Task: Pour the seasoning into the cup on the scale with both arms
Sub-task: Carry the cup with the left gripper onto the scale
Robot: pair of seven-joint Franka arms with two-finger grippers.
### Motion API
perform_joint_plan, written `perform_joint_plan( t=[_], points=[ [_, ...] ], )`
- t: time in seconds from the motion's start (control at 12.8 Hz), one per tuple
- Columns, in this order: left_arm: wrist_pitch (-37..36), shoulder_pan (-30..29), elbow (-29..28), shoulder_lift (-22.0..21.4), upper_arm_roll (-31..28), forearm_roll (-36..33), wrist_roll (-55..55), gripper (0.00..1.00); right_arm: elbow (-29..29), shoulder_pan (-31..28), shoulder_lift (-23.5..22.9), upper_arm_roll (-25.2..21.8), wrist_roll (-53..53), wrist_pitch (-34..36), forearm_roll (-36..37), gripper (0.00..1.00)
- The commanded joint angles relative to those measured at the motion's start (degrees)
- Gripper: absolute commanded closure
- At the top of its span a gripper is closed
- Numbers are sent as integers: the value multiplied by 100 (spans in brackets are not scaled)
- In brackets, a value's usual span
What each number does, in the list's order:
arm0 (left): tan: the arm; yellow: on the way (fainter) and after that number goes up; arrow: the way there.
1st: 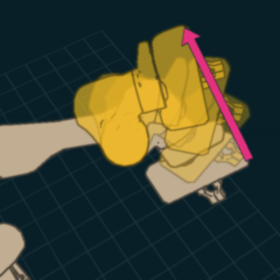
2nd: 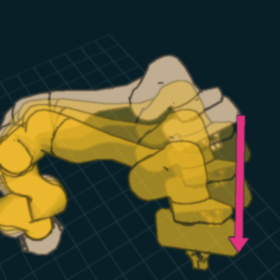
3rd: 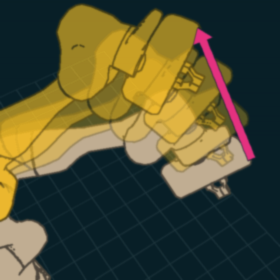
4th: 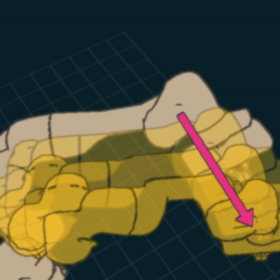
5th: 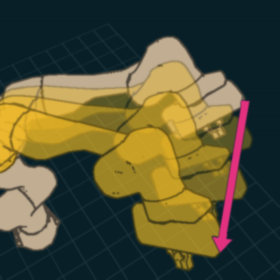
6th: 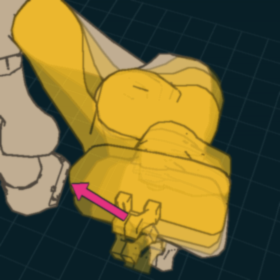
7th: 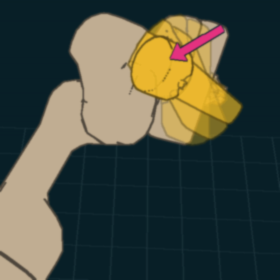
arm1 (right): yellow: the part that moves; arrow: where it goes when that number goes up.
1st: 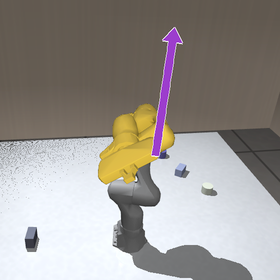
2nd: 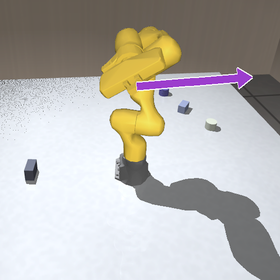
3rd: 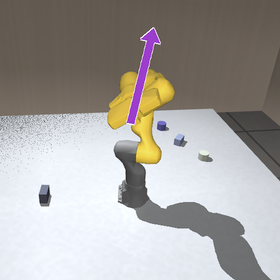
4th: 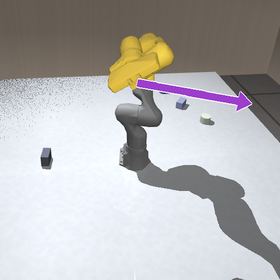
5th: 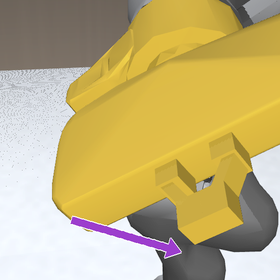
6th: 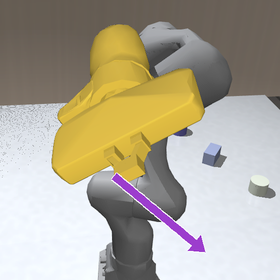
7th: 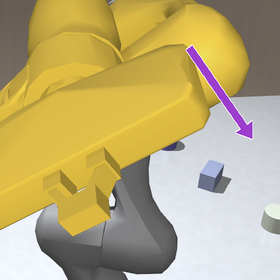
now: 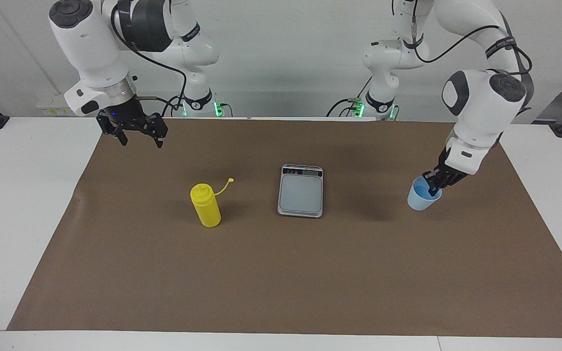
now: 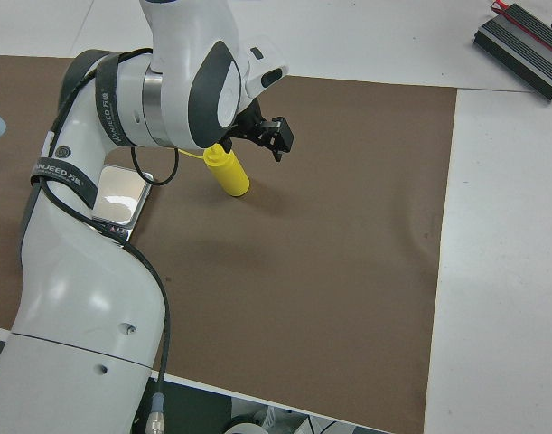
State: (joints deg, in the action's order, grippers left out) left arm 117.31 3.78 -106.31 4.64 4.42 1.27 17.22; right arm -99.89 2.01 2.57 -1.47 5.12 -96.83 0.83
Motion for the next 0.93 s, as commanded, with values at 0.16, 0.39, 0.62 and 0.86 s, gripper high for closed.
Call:
perform_joint_plan(
  t=[0.16,0.39,0.62,0.86],
  points=[
    [-77,1079,172,2,-64,-4,861,100,-180,-8,148,24,24,-134,13,0],
    [264,1844,-12,90,-64,-13,1519,100,-189,-8,148,24,24,-126,13,0],
    [694,2266,-276,195,-64,-13,1766,100,-189,-8,148,24,15,-108,13,0],
    [977,2583,-391,335,-64,-13,2013,100,-189,-8,148,16,15,-108,13,0]
  ],
)
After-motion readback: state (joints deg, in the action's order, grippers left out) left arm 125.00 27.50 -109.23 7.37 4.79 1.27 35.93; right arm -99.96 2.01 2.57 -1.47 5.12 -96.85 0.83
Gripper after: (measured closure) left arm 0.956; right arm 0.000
